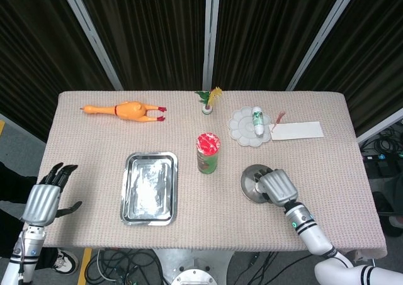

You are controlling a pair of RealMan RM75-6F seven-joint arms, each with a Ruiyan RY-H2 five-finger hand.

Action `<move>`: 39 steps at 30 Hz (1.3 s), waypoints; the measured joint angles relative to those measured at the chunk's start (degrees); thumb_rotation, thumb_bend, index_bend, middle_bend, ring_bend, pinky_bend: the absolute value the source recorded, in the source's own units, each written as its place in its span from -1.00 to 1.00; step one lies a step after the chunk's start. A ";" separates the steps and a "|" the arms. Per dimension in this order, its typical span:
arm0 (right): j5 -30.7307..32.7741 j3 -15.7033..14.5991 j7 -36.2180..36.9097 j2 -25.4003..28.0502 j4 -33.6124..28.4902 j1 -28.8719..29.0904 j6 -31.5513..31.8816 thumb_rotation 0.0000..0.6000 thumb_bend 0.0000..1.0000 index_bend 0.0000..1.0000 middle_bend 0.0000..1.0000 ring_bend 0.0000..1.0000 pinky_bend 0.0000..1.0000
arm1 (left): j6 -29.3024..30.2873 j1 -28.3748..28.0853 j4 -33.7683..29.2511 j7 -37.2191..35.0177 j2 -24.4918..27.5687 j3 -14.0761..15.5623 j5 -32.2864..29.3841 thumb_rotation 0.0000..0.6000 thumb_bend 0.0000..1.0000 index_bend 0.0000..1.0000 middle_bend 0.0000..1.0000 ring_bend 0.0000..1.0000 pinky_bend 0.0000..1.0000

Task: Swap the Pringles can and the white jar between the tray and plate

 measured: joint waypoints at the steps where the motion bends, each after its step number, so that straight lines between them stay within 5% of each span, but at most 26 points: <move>1: 0.12 -0.05 -0.03 -0.05 0.02 0.03 0.14 1.00 -0.34 -0.06 -0.11 -0.12 0.24 | -0.13 0.13 0.14 -0.03 -0.14 -0.19 -0.04 1.00 -0.80 -0.71 -0.68 -0.84 -0.36; 16: -3.48 -0.17 -3.99 0.80 -10.62 4.67 -1.23 1.00 -0.31 -0.02 -0.09 -0.10 0.26 | 0.49 3.02 0.03 -1.60 0.88 -2.04 0.32 1.00 -0.79 -0.71 -0.68 -0.84 -0.36; 27: 3.00 2.20 -8.57 -12.29 -3.22 13.65 -8.69 1.00 -0.39 -0.05 -0.09 -0.10 0.25 | 0.22 4.43 2.37 -3.79 0.07 -3.00 0.26 1.00 -0.79 -0.69 -0.68 -0.84 -0.36; 30: 3.90 2.61 -8.70 -15.28 -0.13 16.08 -10.08 1.00 -0.56 -0.31 -0.19 -0.18 0.09 | 0.13 4.78 2.89 -4.47 -0.09 -3.21 0.42 1.00 -0.79 -0.69 -0.68 -0.84 -0.36; 35: 4.99 2.81 -8.02 -15.78 0.04 17.66 -10.87 1.00 -0.85 -0.92 -0.69 -0.85 -0.52 | 0.17 5.20 3.42 -5.30 -0.11 -3.46 0.85 1.00 -0.79 -0.69 -0.68 -0.84 -0.36; 39: 3.36 3.27 -6.76 -13.43 -3.44 17.79 -9.40 1.00 -0.88 -1.00 -0.79 -0.97 -0.62 | 0.03 5.57 3.62 -5.77 0.01 -3.57 1.12 1.00 -0.79 -0.69 -0.68 -0.84 -0.36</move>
